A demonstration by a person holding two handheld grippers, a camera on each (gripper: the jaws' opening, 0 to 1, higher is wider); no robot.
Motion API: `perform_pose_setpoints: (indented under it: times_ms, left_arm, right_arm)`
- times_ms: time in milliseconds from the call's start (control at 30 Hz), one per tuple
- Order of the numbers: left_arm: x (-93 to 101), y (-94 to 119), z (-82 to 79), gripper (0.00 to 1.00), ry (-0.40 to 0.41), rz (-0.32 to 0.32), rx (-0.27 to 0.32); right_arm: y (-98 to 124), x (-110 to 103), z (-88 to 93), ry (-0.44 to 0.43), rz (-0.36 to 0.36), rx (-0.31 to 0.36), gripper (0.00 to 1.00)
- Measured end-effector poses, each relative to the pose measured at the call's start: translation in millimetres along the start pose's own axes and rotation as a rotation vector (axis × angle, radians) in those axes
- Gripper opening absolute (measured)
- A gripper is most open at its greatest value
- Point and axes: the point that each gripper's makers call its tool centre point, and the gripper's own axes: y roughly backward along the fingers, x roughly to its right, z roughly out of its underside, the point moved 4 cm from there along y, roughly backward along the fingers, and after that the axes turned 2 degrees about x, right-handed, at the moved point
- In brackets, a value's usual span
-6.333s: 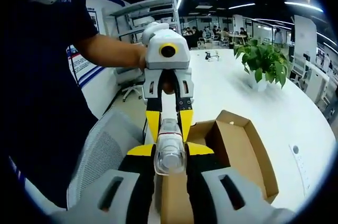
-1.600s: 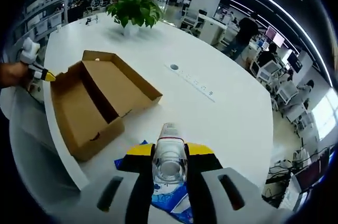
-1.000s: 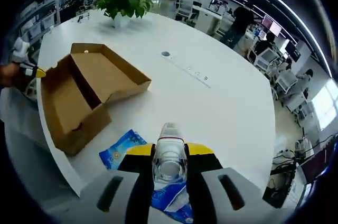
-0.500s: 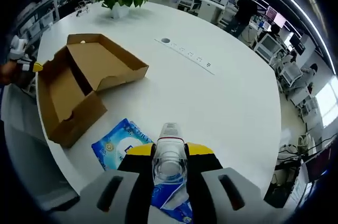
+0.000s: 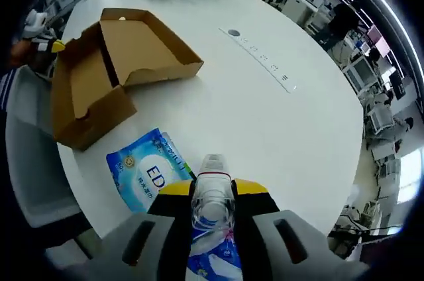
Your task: Operate the shoe box by opening the lid, removing the specified soft item, and placing it in the target area until the item is outside and the box remains undamaged.
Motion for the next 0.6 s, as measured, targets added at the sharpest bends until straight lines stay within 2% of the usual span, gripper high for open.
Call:
perform_pose_setpoints:
  times_ms: [100,367,600]
  left_arm:
    - [0.1,-0.2,0.0,0.01,0.002,0.0,0.0]
    - [-0.6,-0.7,-0.1,0.01,0.004,0.002,0.003]
    - [3.5,1.3,-0.3,0.01,-0.001,0.0,0.004]
  right_arm:
    - [-6.7,4.8,2.4,0.039,-0.024,-0.039,0.19]
    - [-16.8,8.8,-2.0,0.121,-0.066,-0.087,0.19]
    - [-26.4,6.5,-4.0,0.259,-0.146,-0.139,0.19]
